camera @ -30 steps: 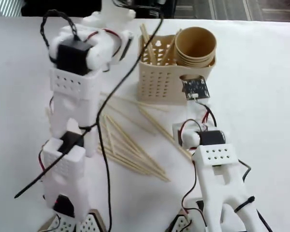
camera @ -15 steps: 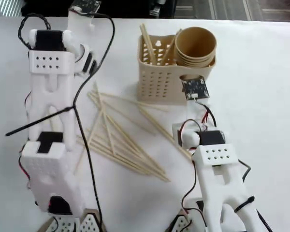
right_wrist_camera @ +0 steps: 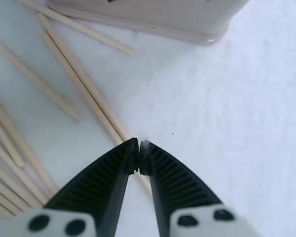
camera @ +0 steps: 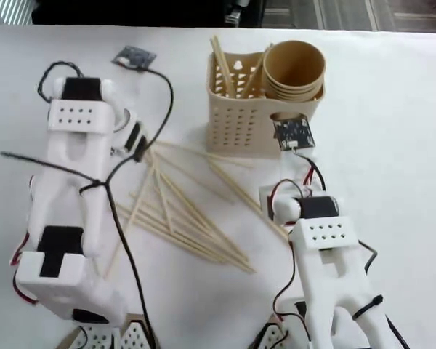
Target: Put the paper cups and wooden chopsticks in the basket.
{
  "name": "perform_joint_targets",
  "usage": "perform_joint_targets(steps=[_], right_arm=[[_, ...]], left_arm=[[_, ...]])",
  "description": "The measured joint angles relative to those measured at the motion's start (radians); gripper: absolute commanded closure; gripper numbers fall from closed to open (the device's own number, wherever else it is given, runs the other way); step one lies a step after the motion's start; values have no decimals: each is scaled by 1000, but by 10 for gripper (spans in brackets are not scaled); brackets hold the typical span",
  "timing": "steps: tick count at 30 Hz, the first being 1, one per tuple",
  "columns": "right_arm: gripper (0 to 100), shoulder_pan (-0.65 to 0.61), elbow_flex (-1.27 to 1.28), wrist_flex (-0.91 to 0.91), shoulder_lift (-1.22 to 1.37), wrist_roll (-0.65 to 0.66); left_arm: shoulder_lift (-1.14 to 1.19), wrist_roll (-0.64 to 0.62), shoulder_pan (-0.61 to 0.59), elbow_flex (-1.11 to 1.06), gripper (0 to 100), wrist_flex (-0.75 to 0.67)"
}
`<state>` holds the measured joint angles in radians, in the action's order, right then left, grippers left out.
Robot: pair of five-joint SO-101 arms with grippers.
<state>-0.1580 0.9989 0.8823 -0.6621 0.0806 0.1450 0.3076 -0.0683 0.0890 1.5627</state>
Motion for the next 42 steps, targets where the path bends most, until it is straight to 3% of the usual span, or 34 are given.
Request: perform_joint_targets(steps=[9, 22, 31, 42], right_arm=[[981, 0, 14, -25, 0, 0], [981, 0, 14, -25, 0, 0], [981, 0, 14, -25, 0, 0], [981, 0, 14, -25, 0, 0]], left_arm=[[0, -77, 0, -218, 766, -189], [0, -198, 97, -457, 771, -473], [0, -198, 92, -563, 853, -577], [-2, -199, 84, -566, 969, -582]])
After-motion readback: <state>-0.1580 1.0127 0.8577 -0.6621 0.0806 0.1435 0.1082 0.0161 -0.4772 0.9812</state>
